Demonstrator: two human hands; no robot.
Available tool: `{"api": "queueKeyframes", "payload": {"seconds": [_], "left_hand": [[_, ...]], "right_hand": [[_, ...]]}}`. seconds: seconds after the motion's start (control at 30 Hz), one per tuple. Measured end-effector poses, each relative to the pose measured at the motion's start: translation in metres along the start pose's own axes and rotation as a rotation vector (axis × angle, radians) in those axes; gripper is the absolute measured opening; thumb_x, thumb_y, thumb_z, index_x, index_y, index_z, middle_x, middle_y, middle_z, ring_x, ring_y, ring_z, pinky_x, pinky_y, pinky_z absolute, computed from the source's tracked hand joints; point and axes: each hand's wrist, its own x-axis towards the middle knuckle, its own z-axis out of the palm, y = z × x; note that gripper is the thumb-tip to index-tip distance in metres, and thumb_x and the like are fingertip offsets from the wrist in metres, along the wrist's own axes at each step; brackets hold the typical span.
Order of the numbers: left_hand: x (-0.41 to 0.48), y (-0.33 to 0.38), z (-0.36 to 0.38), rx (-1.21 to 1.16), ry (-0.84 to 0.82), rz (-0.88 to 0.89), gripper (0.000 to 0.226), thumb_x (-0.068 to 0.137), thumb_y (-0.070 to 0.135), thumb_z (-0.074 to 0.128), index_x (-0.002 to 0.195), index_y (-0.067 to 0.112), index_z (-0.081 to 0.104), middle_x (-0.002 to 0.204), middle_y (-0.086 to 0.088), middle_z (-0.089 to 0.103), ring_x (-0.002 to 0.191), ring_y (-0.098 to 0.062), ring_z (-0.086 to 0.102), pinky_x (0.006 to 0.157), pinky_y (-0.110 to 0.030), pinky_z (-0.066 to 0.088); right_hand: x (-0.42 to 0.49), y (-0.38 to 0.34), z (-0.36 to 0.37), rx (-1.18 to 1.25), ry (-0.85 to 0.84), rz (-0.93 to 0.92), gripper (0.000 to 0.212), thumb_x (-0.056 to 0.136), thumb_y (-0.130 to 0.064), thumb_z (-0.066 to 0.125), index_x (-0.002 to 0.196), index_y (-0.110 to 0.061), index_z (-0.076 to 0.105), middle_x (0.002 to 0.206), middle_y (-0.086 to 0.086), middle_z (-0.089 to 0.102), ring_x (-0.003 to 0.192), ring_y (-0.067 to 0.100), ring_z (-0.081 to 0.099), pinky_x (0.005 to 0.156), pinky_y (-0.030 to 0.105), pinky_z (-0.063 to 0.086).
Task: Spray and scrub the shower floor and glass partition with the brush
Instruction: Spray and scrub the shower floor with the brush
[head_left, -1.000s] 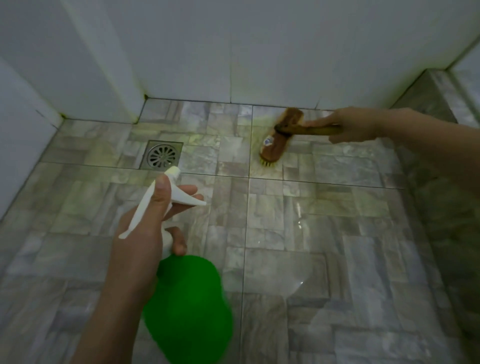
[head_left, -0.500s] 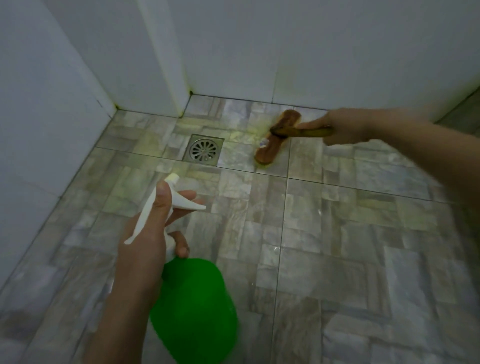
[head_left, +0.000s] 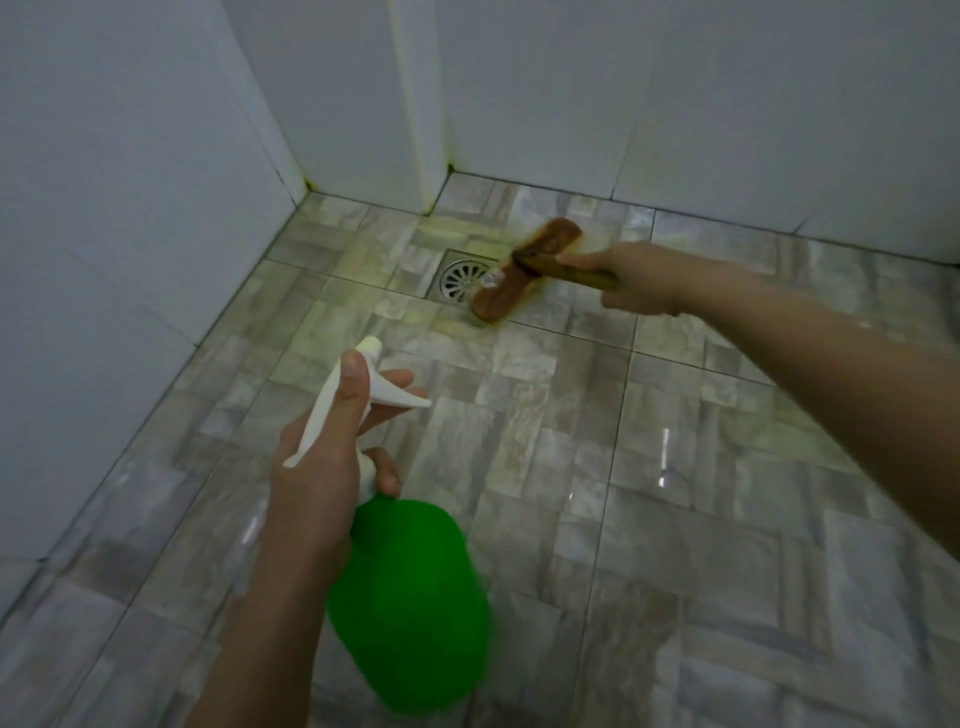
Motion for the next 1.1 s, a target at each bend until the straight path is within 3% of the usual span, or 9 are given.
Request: {"api": "queueKeyframes", "payload": {"seconds": [0.1,0.27,0.37,0.5,0.6,0.7,0.83,1.0,1.1], "left_hand": [[-0.005,0.0,-0.004,-0.03,0.01,-0.001,0.044,0.084,0.065,0.048,0.087,0.035,0.081,0.104,-0.002,0.079,0.039,-0.013,0.043,0.056,-0.029,0.041],[-0.013,0.009,-0.013,-0.074,0.009,-0.003,0.039,0.082,0.066,0.049,0.083,0.042,0.08,0.104,-0.003,0.079,0.039,-0.014,0.042,0.054,-0.027,0.04],[-0.015,0.011,-0.018,-0.071,0.015,0.008,0.034,0.082,0.065,0.049,0.078,0.049,0.078,0.103,-0.001,0.079,0.039,-0.014,0.041,0.056,-0.028,0.039],[-0.013,0.01,-0.02,-0.043,0.009,0.022,0.034,0.083,0.065,0.047,0.078,0.05,0.077,0.103,0.001,0.079,0.039,-0.014,0.042,0.056,-0.029,0.039],[-0.011,0.007,-0.02,-0.025,0.015,0.032,0.035,0.082,0.065,0.047,0.077,0.049,0.078,0.101,0.002,0.079,0.039,-0.014,0.043,0.055,-0.03,0.041],[-0.007,0.006,-0.023,-0.03,0.017,0.012,0.041,0.081,0.068,0.048,0.084,0.041,0.079,0.101,0.002,0.079,0.04,-0.015,0.044,0.058,-0.033,0.042],[0.001,0.011,-0.029,-0.036,0.045,-0.004,0.037,0.084,0.066,0.046,0.08,0.047,0.078,0.101,0.004,0.079,0.039,-0.014,0.043,0.059,-0.032,0.041],[0.003,0.014,-0.037,-0.042,0.086,0.017,0.034,0.087,0.063,0.045,0.073,0.055,0.075,0.099,0.006,0.079,0.042,-0.015,0.042,0.064,-0.037,0.042],[0.004,0.014,-0.044,-0.069,0.105,0.025,0.033,0.086,0.061,0.046,0.073,0.054,0.076,0.099,0.004,0.079,0.039,-0.012,0.043,0.059,-0.033,0.042]], "right_hand": [[0.033,-0.032,0.001,0.077,0.03,-0.022,0.07,0.094,-0.008,0.047,0.149,-0.043,0.023,0.103,0.011,0.051,0.06,0.019,0.052,0.055,0.031,0.045],[-0.033,-0.017,0.024,0.003,0.001,0.037,0.07,0.093,-0.013,0.05,0.149,-0.042,0.021,0.113,0.013,0.059,0.094,0.031,0.059,0.076,0.036,0.046],[-0.081,-0.008,0.047,0.062,0.014,0.209,0.067,0.096,-0.017,0.048,0.149,-0.045,0.019,0.093,0.007,0.059,0.076,0.026,0.058,0.069,0.037,0.051],[-0.027,-0.035,0.055,0.259,0.234,0.321,0.079,0.095,-0.009,0.043,0.152,-0.04,-0.002,0.081,0.013,0.056,0.063,0.025,0.053,0.057,0.035,0.045],[0.053,-0.06,0.031,0.416,0.268,0.378,0.083,0.091,-0.006,0.044,0.154,-0.023,-0.007,0.094,0.017,0.057,0.076,0.031,0.057,0.064,0.038,0.045],[0.077,-0.088,0.021,0.434,0.253,0.38,0.08,0.091,-0.007,0.041,0.154,-0.023,-0.007,0.107,0.021,0.061,0.08,0.032,0.062,0.066,0.04,0.052],[0.039,-0.109,0.045,0.374,0.206,0.379,0.079,0.092,-0.004,0.04,0.153,-0.025,-0.006,0.075,0.008,0.056,0.056,0.02,0.054,0.044,0.03,0.038],[0.096,-0.095,0.004,0.341,0.255,0.364,0.076,0.093,-0.004,0.039,0.154,-0.018,-0.003,0.115,0.021,0.058,0.087,0.032,0.062,0.067,0.039,0.05],[0.063,-0.114,0.021,0.326,0.231,0.354,0.079,0.091,0.0,0.039,0.154,-0.02,-0.003,0.093,0.014,0.059,0.063,0.023,0.055,0.056,0.036,0.045]]}}
